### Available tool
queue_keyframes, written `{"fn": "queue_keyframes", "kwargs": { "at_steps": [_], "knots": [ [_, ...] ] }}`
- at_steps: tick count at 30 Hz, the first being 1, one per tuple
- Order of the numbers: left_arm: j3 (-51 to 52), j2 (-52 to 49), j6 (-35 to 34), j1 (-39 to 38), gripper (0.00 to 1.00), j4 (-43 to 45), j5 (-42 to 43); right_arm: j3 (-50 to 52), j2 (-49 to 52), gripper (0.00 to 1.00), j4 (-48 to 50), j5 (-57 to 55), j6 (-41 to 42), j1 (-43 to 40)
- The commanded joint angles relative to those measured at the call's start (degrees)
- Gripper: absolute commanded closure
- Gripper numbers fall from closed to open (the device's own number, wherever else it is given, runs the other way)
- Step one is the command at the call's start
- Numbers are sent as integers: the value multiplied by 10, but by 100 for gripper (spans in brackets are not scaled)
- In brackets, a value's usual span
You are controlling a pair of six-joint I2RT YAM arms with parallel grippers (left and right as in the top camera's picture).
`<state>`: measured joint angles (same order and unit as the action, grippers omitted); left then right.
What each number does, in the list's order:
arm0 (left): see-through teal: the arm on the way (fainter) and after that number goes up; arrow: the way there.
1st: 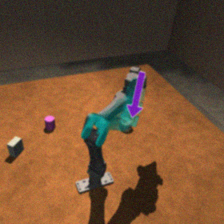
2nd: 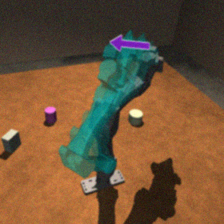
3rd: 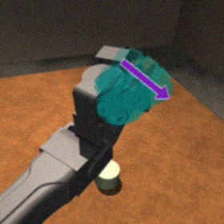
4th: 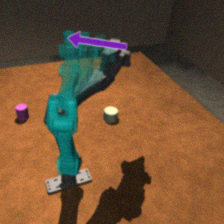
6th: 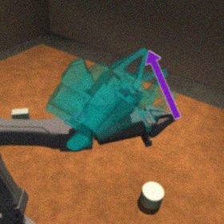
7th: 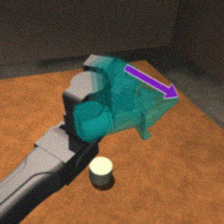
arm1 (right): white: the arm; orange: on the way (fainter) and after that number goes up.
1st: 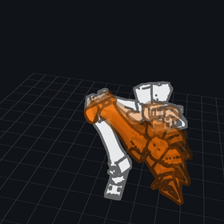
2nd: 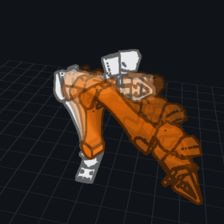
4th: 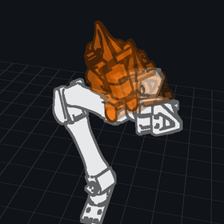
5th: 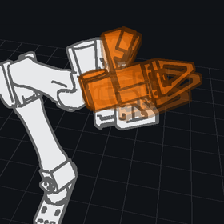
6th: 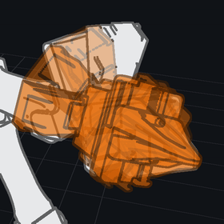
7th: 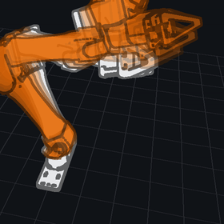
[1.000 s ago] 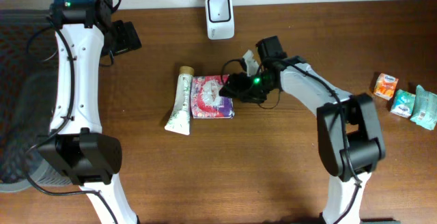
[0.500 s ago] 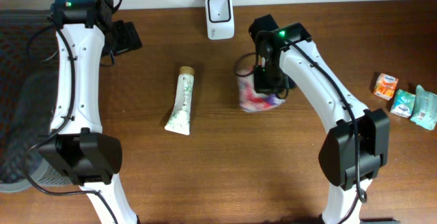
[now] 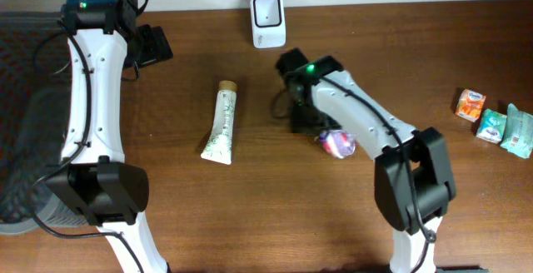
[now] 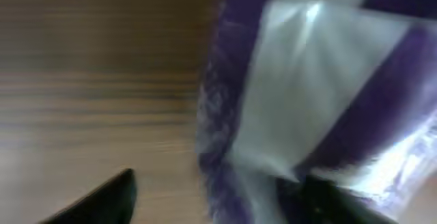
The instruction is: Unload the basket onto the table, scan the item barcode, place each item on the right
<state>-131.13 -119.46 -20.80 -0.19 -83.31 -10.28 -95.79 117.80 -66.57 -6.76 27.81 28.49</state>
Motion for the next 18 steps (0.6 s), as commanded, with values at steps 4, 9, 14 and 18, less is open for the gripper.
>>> {"fn": "queue_keyframes", "kwargs": {
  "at_steps": [4,9,14,18],
  "knots": [
    [-3,14,-6,3,1,1,2,-204,9,7,-98,190,-99,-62],
    [-3,14,-6,4,1,1,2,-129,9,8,-190,263,-301,-259],
    [-3,14,-6,4,1,1,2,71,9,22,-16,454,-381,-338],
    [-3,14,-6,4,1,1,2,186,9,33,148,535,-363,-337]
  ]
}}
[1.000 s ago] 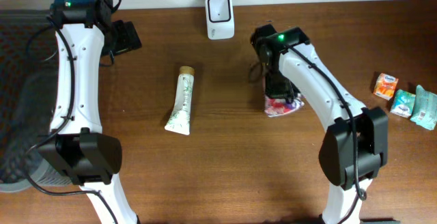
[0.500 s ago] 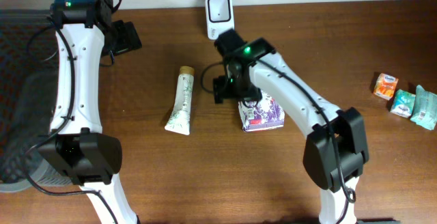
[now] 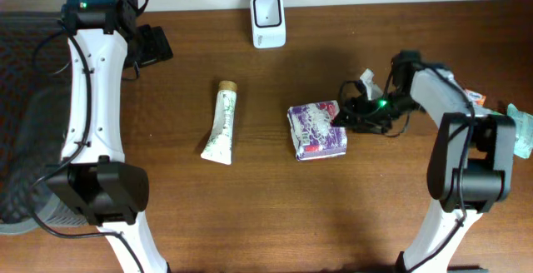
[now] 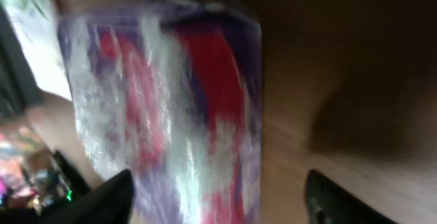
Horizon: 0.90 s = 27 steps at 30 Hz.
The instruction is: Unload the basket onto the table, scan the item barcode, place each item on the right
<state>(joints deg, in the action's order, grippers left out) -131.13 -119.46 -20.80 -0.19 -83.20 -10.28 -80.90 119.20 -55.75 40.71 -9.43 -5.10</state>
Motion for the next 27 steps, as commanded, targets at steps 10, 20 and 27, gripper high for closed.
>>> {"fn": "queue_keyframes", "kwargs": {
  "at_steps": [10,20,27],
  "knots": [
    [-3,14,-6,4,1,0,2,80,-5,42,123,101,31,22],
    [-3,14,-6,4,1,0,2,63,-9,96,163,276,70,54],
    [-3,14,-6,4,1,0,2,-76,-191,96,267,-16,171,155]
  ]
}}
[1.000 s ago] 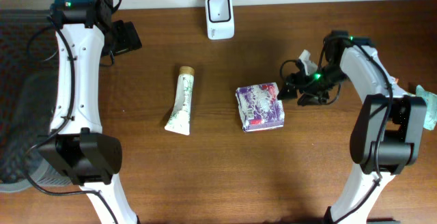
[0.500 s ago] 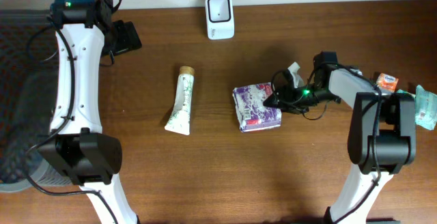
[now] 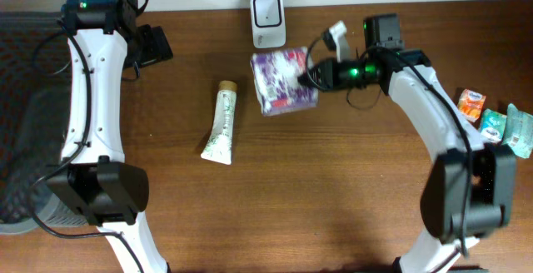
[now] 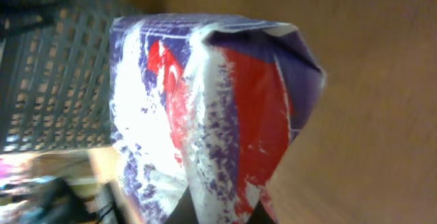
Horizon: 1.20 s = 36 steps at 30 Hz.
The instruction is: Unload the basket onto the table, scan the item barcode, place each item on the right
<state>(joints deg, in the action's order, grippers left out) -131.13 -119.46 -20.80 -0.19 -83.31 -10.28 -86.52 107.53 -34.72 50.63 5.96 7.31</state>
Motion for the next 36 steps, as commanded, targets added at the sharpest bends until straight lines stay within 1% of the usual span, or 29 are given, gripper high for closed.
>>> {"fn": "queue_keyframes", "kwargs": {
  "at_steps": [1,2,3,4,5,9,11,12,16,36],
  "knots": [
    [-3,14,-6,4,1,1,2,-19,-95,96,99,-130,23,39],
    [-3,14,-6,3,1,1,2,-19,-107,96,139,-129,30,41],
    [-3,14,-6,4,1,1,2,-19,-114,96,191,-129,54,41],
    [-3,14,-6,4,1,1,2,-19,-114,96,209,-128,70,41],
    [-3,14,-6,4,1,1,2,-19,-114,96,205,-128,76,41],
    [-3,14,-6,4,1,1,2,-19,-113,96,199,-119,145,41],
    [-3,14,-6,4,1,1,2,-19,-113,96,186,-61,145,41],
    [-3,14,-6,4,1,1,2,-19,-113,96,175,-58,145,41],
    [-3,14,-6,4,1,1,2,-19,-113,96,136,-58,145,39],
    [-3,14,-6,4,1,1,2,-19,-113,96,113,-63,145,39]
  ]
}}
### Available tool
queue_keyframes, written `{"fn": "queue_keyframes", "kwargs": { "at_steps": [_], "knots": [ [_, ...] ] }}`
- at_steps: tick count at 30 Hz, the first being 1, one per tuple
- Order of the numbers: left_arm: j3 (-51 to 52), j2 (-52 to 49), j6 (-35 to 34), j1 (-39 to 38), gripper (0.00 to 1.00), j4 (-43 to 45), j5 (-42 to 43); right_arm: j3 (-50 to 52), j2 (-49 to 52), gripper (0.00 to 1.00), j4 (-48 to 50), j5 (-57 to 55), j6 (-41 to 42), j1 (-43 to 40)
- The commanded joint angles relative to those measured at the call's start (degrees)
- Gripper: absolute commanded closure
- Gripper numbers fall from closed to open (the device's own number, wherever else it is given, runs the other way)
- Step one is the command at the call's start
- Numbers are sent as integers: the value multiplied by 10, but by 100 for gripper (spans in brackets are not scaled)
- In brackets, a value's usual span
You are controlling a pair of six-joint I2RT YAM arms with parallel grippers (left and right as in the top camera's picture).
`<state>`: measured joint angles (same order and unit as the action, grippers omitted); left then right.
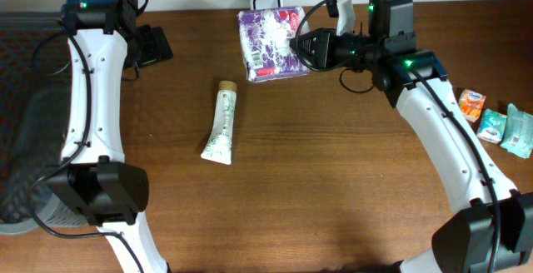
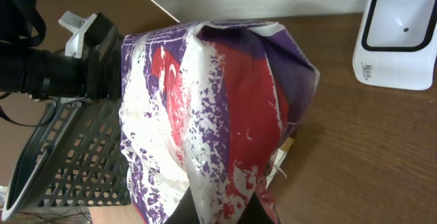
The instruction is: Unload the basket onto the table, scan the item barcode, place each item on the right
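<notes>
My right gripper point(image 1: 301, 47) is shut on a purple, white and red plastic packet point(image 1: 271, 32) and holds it above the table at the back, over the white barcode scanner point(image 1: 265, 2). Only the scanner's top edge shows past the packet in the overhead view. In the right wrist view the packet point(image 2: 212, 108) fills the middle, pinched at the bottom by my gripper point(image 2: 220, 209), and the scanner point(image 2: 399, 39) stands at the upper right. My left gripper point(image 1: 151, 47) rests at the far left; its jaws cannot be made out.
A white and green tube point(image 1: 221, 123) lies left of the table's middle. Three small packets point(image 1: 491, 121) sit at the right edge. A black mesh basket point(image 1: 21, 140) stands off the table's left side and also shows in the wrist view as the basket point(image 2: 68, 156).
My right gripper has carried the packet farther back and slightly higher, from just in front of the scanner to over it. The packet now covers most of the scanner. The left arm is unchanged.
First my right gripper was down at the packet in the table's middle. Then the packet lay flat there with the gripper at its right edge. Later it was held lifted in front of the scanner, and now it is over the scanner.
</notes>
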<state>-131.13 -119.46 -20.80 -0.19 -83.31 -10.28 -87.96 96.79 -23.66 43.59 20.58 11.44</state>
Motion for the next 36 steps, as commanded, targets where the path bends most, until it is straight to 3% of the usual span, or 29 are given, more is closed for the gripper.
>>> {"fn": "queue_keyframes", "kwargs": {
  "at_steps": [1,8,12,19,25,26,27,28,31,34,36],
  "knots": [
    [-3,14,-6,4,1,1,2,-4,-5,96,2,8,-1,-2],
    [-3,14,-6,4,1,1,2,-4,-5,96,-6,2,-1,-2],
    [-3,14,-6,4,1,1,2,-4,-5,96,-87,-124,-1,-2],
    [-3,14,-6,4,1,1,2,-4,15,96,-400,-631,-21,-2],
    [-3,14,-6,4,1,1,2,-3,160,96,-465,-659,-23,30],
    [-3,14,-6,4,1,1,2,-3,173,83,-459,-648,-23,57],
    [-3,14,-6,4,1,1,2,-3,176,57,-436,-612,-23,90],
    [-3,14,-6,3,1,1,2,-5,176,53,-411,-563,-23,113],
    [-3,14,-6,4,1,1,2,-86,176,52,-386,-380,-23,153],
    [-3,14,-6,4,1,1,2,-233,176,18,-487,-358,-58,125],
    [-3,14,-6,4,1,1,2,-262,176,16,-543,-389,-94,52]
  ]
}}
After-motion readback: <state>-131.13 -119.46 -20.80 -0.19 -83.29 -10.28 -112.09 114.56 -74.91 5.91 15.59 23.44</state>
